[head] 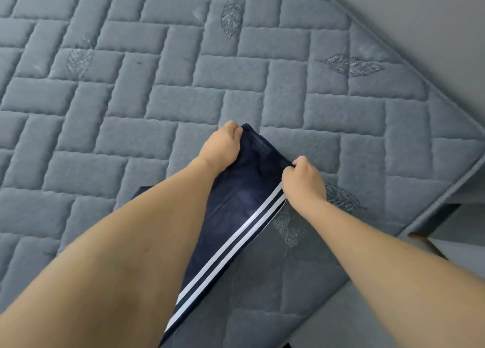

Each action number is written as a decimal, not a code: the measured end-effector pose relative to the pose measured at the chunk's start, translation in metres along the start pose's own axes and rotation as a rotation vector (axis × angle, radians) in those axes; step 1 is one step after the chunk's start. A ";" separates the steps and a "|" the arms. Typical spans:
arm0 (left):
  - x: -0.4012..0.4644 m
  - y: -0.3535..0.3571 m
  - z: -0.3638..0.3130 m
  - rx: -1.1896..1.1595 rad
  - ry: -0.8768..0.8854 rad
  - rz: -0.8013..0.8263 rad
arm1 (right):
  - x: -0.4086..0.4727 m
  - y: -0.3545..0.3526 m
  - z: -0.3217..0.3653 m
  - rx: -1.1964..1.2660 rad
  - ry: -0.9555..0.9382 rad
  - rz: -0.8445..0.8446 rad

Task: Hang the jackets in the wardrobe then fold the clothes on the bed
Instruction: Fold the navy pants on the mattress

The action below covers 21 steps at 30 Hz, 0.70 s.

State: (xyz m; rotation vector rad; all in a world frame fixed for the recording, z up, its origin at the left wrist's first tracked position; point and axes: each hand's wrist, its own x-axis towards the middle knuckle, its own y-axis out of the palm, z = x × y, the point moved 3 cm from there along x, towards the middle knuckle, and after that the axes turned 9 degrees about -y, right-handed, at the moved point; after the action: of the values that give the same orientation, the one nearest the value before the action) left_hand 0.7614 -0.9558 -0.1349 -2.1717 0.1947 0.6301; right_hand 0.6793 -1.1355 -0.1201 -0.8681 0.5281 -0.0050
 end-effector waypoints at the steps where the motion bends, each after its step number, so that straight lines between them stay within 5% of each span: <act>1: 0.007 0.008 -0.004 0.018 -0.008 0.000 | 0.004 -0.002 -0.007 0.009 0.010 0.003; 7: 0.017 0.017 0.006 0.075 -0.043 -0.030 | -0.001 0.016 -0.021 0.245 0.040 -0.053; 12: -0.003 -0.003 0.046 0.108 -0.079 -0.022 | -0.037 0.046 -0.017 0.783 0.380 -0.196; 21: -0.087 -0.053 0.176 0.402 -0.052 -0.019 | -0.139 0.138 0.007 0.846 0.651 -0.131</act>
State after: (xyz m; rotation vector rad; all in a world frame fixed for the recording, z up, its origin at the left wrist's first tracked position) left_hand 0.6396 -0.7931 -0.1460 -1.7670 0.2499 0.5799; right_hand 0.5332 -1.0106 -0.1557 -0.0426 0.9753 -0.6075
